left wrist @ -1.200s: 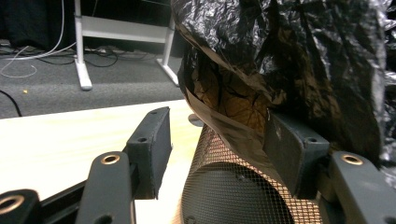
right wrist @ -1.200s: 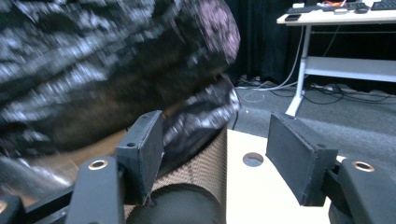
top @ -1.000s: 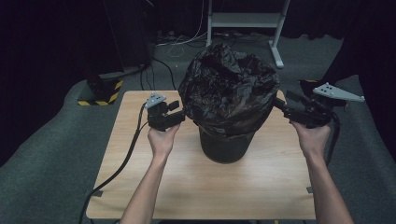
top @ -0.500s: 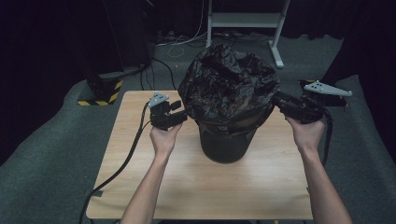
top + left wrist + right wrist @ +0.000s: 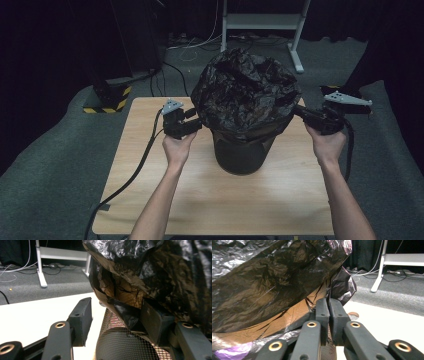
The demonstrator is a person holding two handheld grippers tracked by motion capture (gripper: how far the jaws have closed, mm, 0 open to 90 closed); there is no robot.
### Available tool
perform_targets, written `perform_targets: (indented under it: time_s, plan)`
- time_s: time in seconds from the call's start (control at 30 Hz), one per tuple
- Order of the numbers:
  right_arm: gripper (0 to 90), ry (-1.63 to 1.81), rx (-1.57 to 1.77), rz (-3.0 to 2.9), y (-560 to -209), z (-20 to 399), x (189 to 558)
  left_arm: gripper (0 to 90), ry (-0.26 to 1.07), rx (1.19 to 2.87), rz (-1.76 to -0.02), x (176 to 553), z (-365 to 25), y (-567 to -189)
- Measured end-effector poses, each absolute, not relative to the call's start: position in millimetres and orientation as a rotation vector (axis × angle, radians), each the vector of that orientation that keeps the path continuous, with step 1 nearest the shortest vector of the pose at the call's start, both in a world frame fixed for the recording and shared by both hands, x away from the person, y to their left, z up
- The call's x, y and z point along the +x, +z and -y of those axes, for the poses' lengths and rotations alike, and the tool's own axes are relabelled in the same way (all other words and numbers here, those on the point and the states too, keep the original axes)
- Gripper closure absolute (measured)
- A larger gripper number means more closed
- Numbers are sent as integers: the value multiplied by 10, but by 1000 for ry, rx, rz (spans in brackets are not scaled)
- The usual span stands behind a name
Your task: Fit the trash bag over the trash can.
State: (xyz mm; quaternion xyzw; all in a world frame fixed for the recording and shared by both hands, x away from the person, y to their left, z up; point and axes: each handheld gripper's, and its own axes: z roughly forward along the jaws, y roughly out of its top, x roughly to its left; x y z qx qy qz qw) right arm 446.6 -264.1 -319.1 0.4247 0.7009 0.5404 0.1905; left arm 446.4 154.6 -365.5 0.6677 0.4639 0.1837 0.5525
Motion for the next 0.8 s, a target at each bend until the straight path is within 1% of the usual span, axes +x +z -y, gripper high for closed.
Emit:
perform_targets:
  time_s: [0.2,0.33,0.63,0.8]
  plan:
    - [894,1470,1210,-1993,-3275,2599,4520,474,424,1591,-1100,4487,-1522,-3685]
    - [894,1451,1226,-2011,-3332,2585,4549,485,423,1607,-1099,4491,-1509,-3704]
    - [894,1405,1246,-2060,-3549,2556,4567,481,433,1651,-1090,4441,-1470,-3768]
    - [893,1393,1271,-2083,-3690,2549,4574,460,397,1604,-1094,4408,-1516,-3788]
